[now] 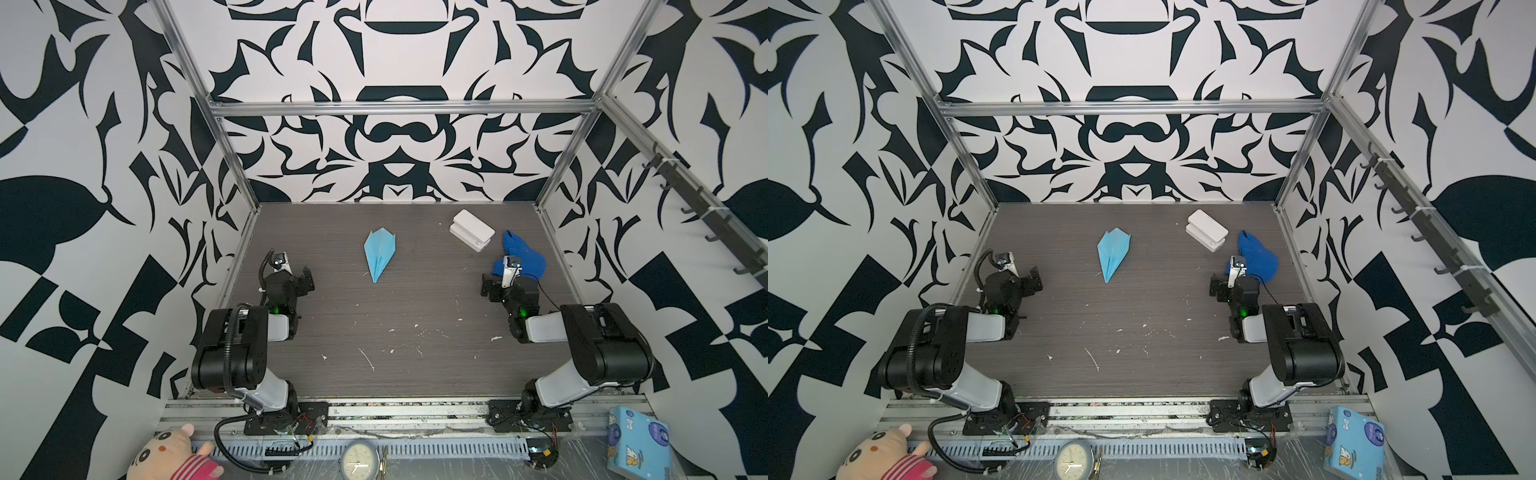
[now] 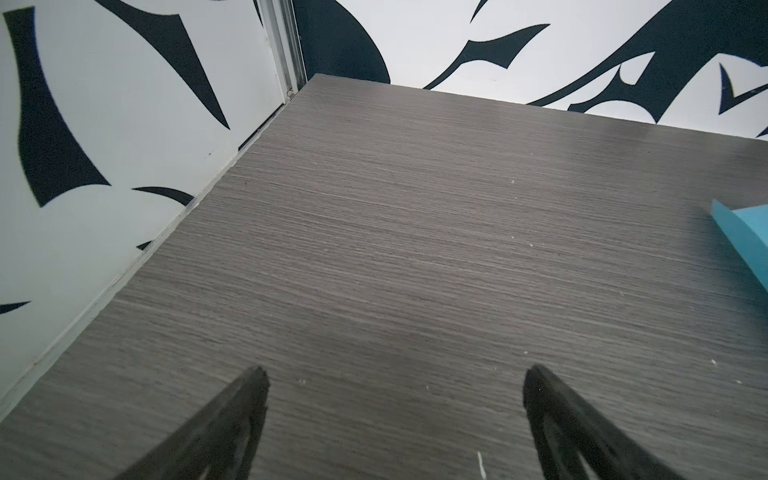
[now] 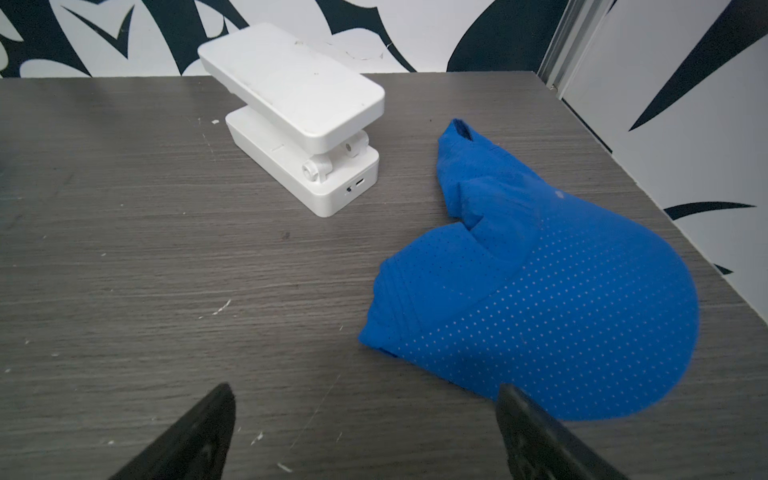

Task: Fold a paper plane with a square sheet of paper (pick it up from the middle)

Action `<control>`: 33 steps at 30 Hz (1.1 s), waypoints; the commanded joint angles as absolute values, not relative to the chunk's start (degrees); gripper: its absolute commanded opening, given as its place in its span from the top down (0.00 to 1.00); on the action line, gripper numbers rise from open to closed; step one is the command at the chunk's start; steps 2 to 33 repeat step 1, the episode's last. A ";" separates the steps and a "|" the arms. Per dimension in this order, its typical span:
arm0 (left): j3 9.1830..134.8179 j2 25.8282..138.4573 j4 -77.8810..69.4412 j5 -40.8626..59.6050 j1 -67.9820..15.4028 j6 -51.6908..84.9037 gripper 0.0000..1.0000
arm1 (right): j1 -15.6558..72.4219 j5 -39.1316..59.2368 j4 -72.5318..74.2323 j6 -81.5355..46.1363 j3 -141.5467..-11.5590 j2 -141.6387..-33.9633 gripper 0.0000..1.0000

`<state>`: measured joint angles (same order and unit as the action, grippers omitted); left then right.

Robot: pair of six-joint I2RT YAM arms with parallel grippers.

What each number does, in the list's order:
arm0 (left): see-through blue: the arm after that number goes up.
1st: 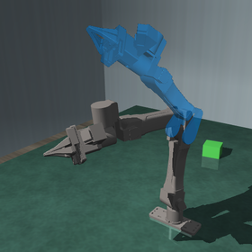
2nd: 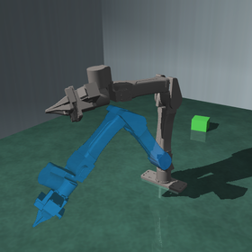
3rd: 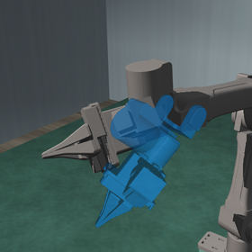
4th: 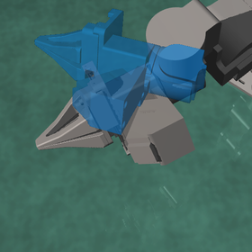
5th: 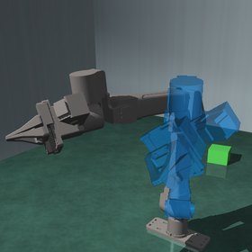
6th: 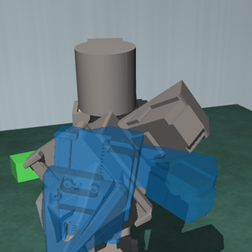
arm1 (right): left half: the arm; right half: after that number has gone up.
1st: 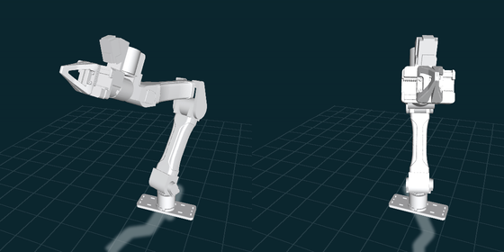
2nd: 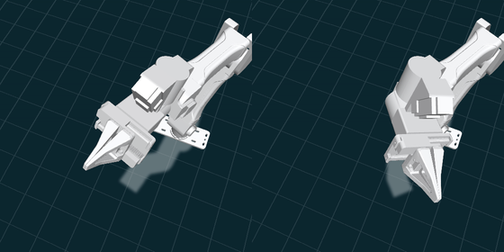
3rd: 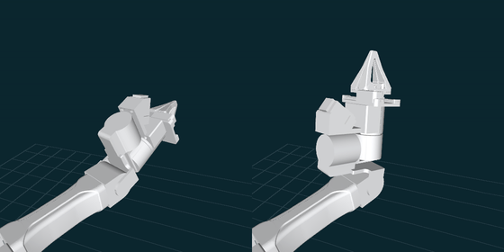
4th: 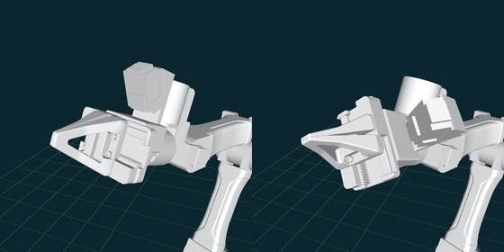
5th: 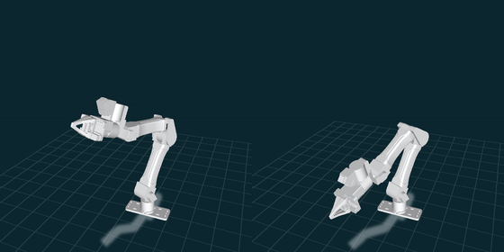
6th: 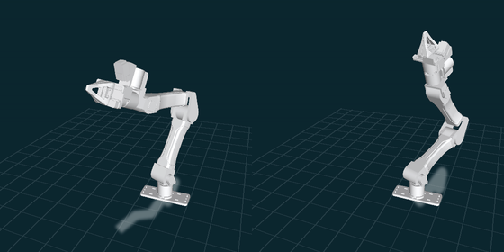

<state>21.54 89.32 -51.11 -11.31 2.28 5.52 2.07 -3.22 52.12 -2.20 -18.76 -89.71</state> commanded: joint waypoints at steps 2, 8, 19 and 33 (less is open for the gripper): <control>21.91 89.17 -51.33 -11.75 2.54 5.79 0.01 | 2.69 -4.33 52.95 -1.05 -19.89 -89.07 0.00; 21.91 89.17 -51.33 -11.75 2.54 5.79 0.01 | 2.69 -4.33 52.95 -1.05 -19.89 -89.07 0.00; 21.91 89.17 -51.33 -11.75 2.54 5.79 0.01 | 2.69 -4.33 52.95 -1.05 -19.89 -89.07 0.00; 21.91 89.17 -51.33 -11.75 2.54 5.79 0.01 | 2.69 -4.33 52.95 -1.05 -19.89 -89.07 0.00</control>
